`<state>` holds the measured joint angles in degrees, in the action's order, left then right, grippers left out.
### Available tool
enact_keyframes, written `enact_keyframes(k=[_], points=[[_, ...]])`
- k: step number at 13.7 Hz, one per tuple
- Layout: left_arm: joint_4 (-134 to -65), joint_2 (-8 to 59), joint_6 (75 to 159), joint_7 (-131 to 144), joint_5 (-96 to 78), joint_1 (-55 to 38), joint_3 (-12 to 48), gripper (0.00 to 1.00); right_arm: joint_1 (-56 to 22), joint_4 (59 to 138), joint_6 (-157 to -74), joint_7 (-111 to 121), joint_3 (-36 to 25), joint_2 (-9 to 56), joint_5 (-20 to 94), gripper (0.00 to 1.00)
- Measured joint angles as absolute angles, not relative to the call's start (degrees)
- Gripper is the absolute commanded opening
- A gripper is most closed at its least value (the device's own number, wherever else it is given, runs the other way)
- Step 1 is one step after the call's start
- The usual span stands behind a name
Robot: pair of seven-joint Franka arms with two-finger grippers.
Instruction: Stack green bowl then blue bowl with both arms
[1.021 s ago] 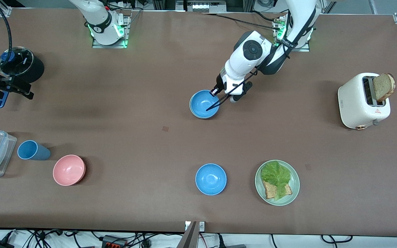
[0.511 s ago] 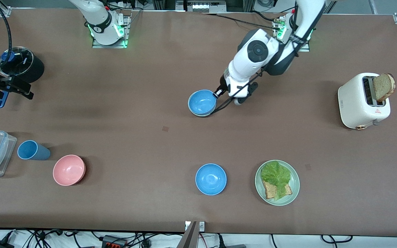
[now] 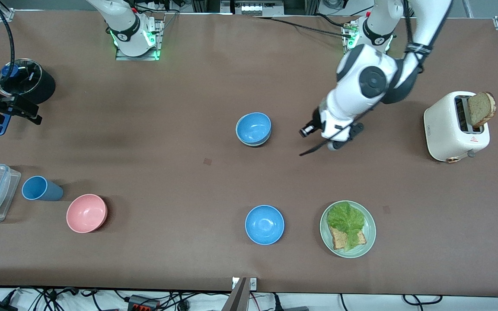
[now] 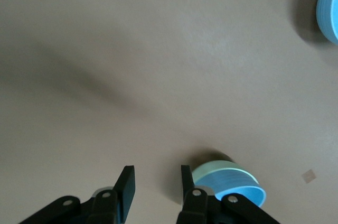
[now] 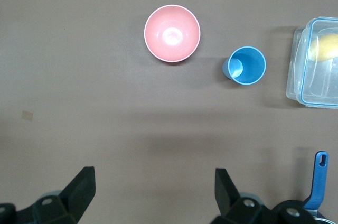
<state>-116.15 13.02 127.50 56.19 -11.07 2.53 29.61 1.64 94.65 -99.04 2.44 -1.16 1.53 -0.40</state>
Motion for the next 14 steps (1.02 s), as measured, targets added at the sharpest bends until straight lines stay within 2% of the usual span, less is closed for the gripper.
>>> enact_keyframes(k=[8,11,14], points=[[-106.81,12.81,108.72,25.65,-8.79,19.46,29.21,0.47,1.64,94.56,-99.04,2.44,-1.15,1.53,-0.40,1.00],[-101.81,12.83,103.34,19.83,-4.47,21.69,28.87,0.51,1.64,94.55,-99.04,2.44,-1.14,1.53,-0.40,1.00],[-99.11,11.84,102.46,14.14,0.21,20.52,25.99,0.51,1.64,94.55,-99.04,2.44,-1.14,1.53,-0.40,1.00]])
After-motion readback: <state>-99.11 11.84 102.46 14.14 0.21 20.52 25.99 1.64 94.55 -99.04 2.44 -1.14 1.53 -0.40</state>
